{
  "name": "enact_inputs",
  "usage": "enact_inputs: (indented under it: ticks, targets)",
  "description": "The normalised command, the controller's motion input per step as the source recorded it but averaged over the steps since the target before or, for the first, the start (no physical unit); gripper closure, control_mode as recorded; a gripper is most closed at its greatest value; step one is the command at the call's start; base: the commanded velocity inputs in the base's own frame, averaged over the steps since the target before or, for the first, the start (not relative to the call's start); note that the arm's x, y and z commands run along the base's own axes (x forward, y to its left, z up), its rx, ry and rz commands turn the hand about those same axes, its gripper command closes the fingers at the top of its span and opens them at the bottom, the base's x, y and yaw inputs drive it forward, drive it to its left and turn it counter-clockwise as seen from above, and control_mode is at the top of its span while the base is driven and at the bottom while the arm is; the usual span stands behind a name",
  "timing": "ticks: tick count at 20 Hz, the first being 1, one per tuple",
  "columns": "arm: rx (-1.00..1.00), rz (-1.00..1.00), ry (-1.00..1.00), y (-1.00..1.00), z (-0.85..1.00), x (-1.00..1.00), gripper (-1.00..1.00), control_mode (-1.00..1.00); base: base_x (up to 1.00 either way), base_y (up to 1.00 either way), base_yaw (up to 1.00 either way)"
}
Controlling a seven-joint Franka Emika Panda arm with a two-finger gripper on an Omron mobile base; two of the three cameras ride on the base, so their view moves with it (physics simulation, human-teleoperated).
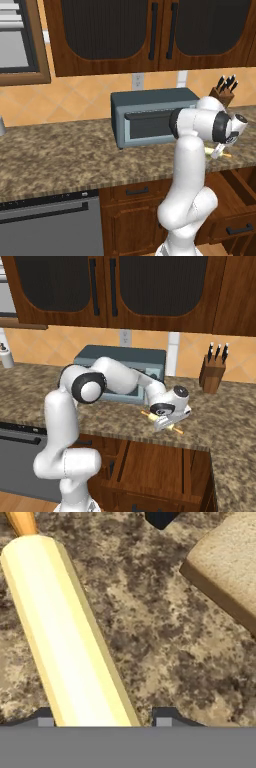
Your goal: Pick the rolling pin from the drawer and place it on the counter.
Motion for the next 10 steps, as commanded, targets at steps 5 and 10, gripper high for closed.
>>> enact_inputs:
  ticks: [5, 10]
  targets:
    - [-0.01, 0.0, -0.02, 0.01, 0.04, 0.03, -1.0, -1.0, 0.0, 0.0, 0.0]
    - [-0.19, 0.0, 0.0, 0.13, 0.32, 0.0, -1.0, -1.0, 0.0, 0.0, 0.0]
